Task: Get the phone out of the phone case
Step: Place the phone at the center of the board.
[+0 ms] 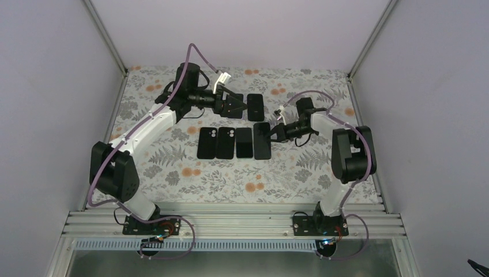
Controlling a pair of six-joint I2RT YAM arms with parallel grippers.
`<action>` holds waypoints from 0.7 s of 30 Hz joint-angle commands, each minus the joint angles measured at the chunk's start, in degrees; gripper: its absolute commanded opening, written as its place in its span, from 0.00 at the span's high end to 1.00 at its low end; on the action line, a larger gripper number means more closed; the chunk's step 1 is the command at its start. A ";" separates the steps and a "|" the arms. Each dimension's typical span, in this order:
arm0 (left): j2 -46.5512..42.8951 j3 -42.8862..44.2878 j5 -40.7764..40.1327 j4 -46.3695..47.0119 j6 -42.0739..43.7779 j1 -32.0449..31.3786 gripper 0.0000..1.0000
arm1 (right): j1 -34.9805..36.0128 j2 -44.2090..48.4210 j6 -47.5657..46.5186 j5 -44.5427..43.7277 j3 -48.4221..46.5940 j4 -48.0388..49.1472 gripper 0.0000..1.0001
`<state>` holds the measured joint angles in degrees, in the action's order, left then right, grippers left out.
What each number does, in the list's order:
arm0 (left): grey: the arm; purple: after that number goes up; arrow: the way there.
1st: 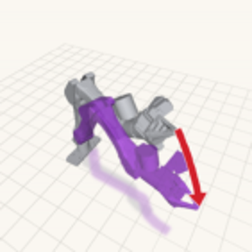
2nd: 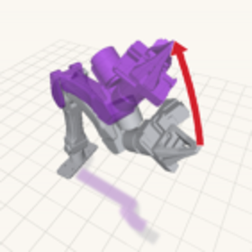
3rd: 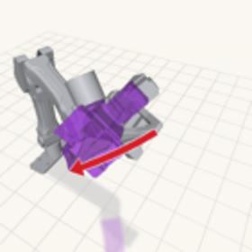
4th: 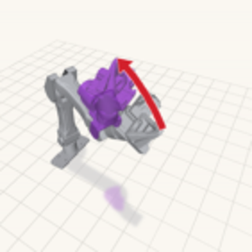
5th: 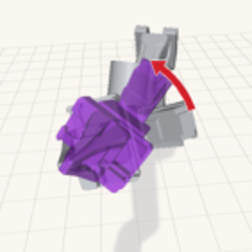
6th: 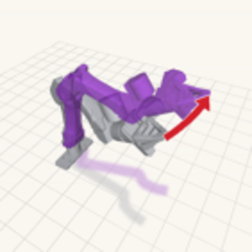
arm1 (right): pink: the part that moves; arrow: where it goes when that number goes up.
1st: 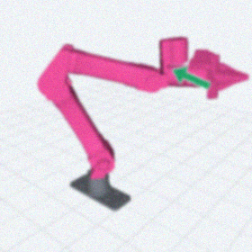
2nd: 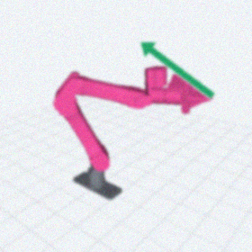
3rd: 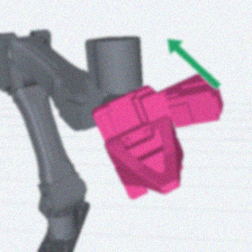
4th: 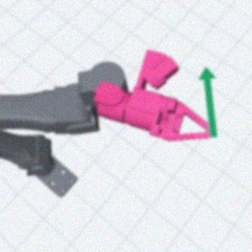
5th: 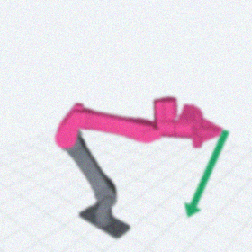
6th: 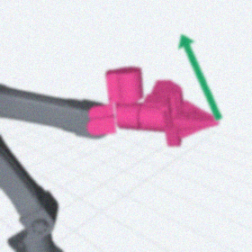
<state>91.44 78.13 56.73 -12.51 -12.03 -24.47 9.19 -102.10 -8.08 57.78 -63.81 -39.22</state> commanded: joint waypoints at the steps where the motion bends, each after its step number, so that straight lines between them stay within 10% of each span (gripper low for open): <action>1: 0.87 2.06 -0.05 1.57 -2.56 0.61 0.00 | -2.28 -4.32 -3.53 1.98 -4.00 -3.16 0.96; 21: 3.95 2.29 1.49 2.95 -7.00 2.23 0.00 | -4.96 -21.15 -4.61 9.53 -10.39 -7.53 0.94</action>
<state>93.82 78.50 57.45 -11.03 -17.67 -23.24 5.39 -120.95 -11.84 62.33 -72.47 -45.63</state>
